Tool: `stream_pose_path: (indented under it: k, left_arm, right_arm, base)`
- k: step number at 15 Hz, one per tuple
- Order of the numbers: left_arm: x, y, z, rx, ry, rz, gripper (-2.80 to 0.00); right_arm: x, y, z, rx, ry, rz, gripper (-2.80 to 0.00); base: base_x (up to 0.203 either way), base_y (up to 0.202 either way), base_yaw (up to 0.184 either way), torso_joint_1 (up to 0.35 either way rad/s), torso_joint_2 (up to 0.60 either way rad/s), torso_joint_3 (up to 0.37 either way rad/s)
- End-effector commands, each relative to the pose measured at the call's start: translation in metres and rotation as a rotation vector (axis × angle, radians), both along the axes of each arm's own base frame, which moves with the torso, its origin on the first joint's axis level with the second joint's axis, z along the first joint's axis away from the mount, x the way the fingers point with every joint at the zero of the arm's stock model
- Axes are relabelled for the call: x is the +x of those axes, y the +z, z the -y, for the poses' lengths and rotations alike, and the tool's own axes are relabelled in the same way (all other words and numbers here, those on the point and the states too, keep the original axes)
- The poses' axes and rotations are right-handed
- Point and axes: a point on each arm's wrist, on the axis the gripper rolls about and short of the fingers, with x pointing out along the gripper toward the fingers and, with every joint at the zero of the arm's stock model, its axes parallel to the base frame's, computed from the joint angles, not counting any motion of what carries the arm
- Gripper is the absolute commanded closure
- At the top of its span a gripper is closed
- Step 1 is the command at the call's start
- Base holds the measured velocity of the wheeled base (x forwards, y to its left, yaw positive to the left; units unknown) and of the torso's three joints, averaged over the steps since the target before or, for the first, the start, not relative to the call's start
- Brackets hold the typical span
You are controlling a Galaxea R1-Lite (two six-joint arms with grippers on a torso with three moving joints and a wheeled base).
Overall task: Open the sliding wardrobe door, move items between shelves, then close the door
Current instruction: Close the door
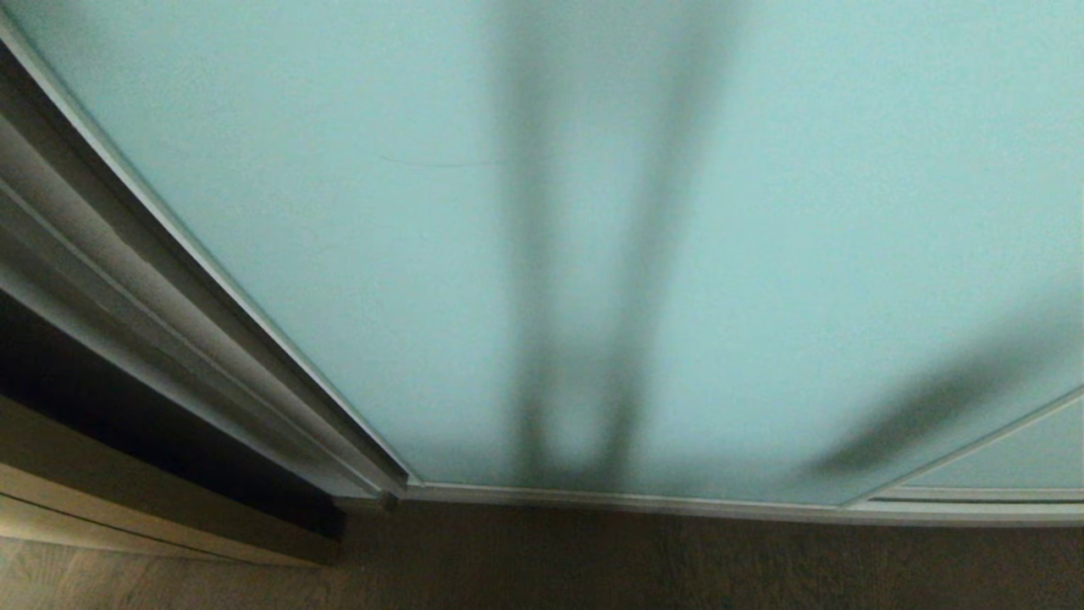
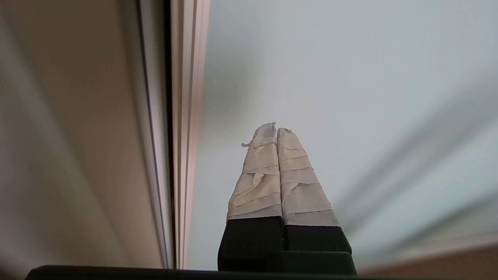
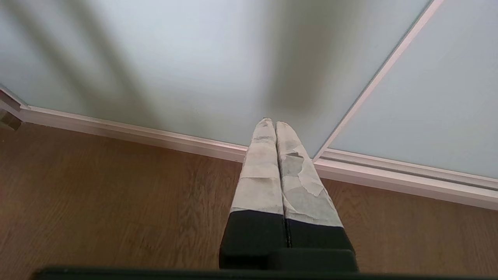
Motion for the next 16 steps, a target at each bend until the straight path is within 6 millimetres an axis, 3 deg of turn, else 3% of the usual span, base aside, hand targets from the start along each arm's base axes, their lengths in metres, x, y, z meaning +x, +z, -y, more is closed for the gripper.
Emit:
stream_pose_path:
  k: [1, 3, 6, 10, 13, 16]
  left_arm:
    - [-0.041, -0.037, 0.0, 0.001, -0.003, 0.002, 0.0]
    - [-0.057, -0.068, -0.001, 0.008, 0.005, -0.035, 0.0]
    - [-0.06, -0.122, -0.002, 0.088, 0.074, -0.123, 0.0]
    - [-0.081, -0.177, -0.003, 0.167, 0.142, -0.113, 0.0]
    - [-0.085, -0.226, -0.003, 0.324, 0.186, -0.114, 0.0]
    - [-0.083, -0.26, -0.005, 0.34, 0.259, -0.167, 0.0]
  right_arm:
    - [0.0, 0.0, 0.0, -0.001, 0.001, 0.002, 0.0]
    - [0.0, 0.0, 0.0, -0.001, 0.001, 0.002, 0.0]
    - [0.0, 0.0, 0.0, -0.001, 0.001, 0.002, 0.0]
    - [0.0, 0.0, 0.0, -0.001, 0.001, 0.001, 0.0]
    - [0.0, 0.0, 0.0, -0.001, 0.001, 0.002, 0.0]
    - [0.0, 0.0, 0.0, 0.001, 0.001, 0.002, 0.0]
  base:
    - [0.0, 0.0, 0.0, 0.0, 0.0, 0.0]
    - [0.0, 0.0, 0.0, 0.0, 0.0, 0.0]
    - [0.0, 0.0, 0.0, 0.0, 0.0, 0.0]
    - [0.0, 0.0, 0.0, 0.0, 0.0, 0.0]
    - [0.0, 0.0, 0.0, 0.0, 0.0, 0.0]
    - [0.0, 0.0, 0.0, 0.0, 0.0, 0.0]
